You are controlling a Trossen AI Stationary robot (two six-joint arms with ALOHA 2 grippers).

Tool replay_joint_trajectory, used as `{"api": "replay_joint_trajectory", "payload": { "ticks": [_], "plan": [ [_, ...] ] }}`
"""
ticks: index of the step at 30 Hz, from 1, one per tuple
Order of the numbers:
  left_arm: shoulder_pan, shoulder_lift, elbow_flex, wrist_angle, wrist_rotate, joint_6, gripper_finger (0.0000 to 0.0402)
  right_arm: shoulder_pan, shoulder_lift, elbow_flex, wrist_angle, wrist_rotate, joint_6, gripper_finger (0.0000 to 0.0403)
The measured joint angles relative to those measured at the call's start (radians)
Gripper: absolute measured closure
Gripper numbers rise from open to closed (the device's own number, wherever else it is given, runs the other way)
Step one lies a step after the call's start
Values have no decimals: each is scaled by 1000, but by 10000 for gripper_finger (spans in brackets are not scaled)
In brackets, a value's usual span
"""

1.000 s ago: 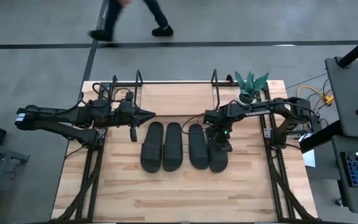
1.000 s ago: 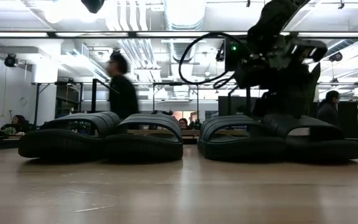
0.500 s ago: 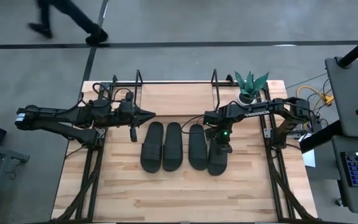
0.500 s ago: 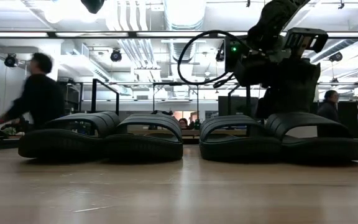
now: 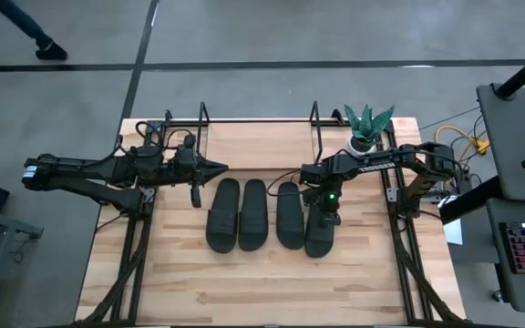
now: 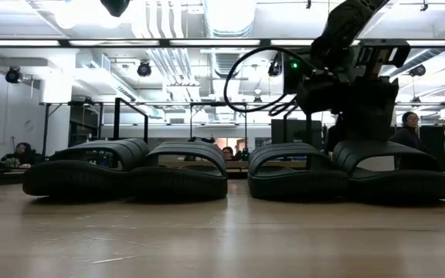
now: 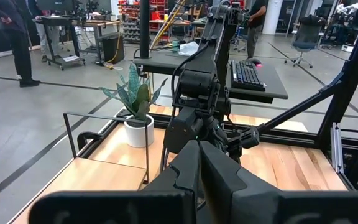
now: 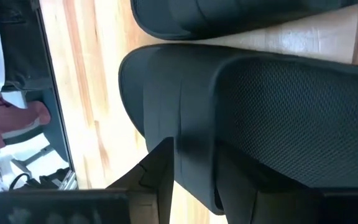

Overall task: Pick and place slides into the shelf
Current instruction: Put the black slide on the shelf

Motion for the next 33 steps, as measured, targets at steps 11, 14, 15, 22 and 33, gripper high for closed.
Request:
{"api": "replay_joint_trajectory", "payload": {
  "ticks": [11,14,15,22,33],
  "plan": [
    [0,0,0,0,0,0,402,0,-2,-32,11,-14,-4,341],
    [0,0,0,0,0,0,402,0,-2,-28,10,-35,-29,377],
    [0,0,-1,0,0,0,402,0,-2,-26,9,-39,-39,385],
    [-1,0,-1,0,0,0,402,0,-5,7,-44,-46,-44,392],
    [-1,0,-1,1,0,1,402,0,-150,141,-132,-45,62,393]
  ]
}}
